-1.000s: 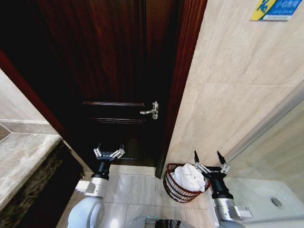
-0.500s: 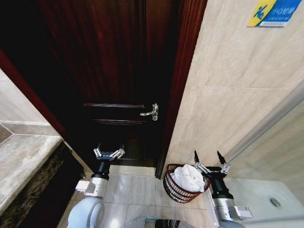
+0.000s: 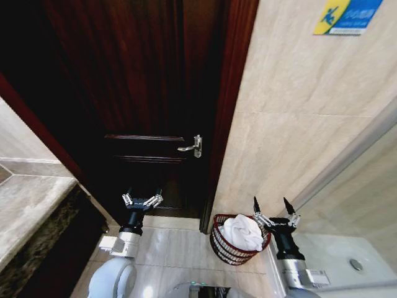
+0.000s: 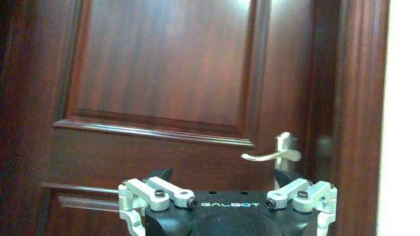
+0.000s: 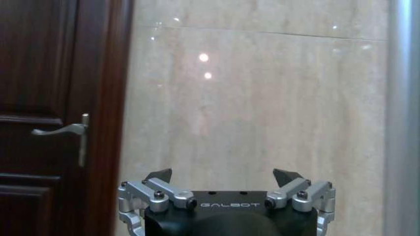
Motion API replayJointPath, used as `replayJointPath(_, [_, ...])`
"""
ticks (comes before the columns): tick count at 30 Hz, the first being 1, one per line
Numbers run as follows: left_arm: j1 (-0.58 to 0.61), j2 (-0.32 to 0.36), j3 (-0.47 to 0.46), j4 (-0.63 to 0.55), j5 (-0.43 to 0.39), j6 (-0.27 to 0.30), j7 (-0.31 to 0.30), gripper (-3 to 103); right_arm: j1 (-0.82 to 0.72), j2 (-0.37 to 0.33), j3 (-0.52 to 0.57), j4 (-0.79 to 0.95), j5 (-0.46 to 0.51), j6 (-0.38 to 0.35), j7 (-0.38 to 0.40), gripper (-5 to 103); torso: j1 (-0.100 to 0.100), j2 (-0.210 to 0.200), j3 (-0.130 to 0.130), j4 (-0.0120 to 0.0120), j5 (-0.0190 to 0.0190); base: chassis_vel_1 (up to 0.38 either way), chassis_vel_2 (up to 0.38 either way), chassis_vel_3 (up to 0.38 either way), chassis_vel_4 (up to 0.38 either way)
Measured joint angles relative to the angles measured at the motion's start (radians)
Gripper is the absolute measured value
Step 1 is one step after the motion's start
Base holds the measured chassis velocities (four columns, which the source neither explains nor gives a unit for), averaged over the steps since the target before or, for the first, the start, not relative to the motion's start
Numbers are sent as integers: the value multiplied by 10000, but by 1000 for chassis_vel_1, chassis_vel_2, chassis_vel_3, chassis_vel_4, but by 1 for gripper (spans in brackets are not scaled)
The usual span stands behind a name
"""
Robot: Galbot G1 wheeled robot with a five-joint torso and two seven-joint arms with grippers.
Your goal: Discard the used towel into the hamper.
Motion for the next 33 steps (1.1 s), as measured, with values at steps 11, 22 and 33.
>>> replayJointPath(11, [-1,2,0,0,0,0,1,100,0,1,0,0,0,0,2,100,-6,-14,-7,-1,-6,-75,-78,58,65])
replayJointPath(22, [0,1,0,0,0,0,0,100,0,0,-1,0,0,0,2,100,-8,-20,-10,0,0,24,27,-18,-21])
replayJointPath(33, [0,0,1,0,0,0,0,100,0,0,0,0,0,0,2,100,-9,-25,-12,0,0,0,0,0,0])
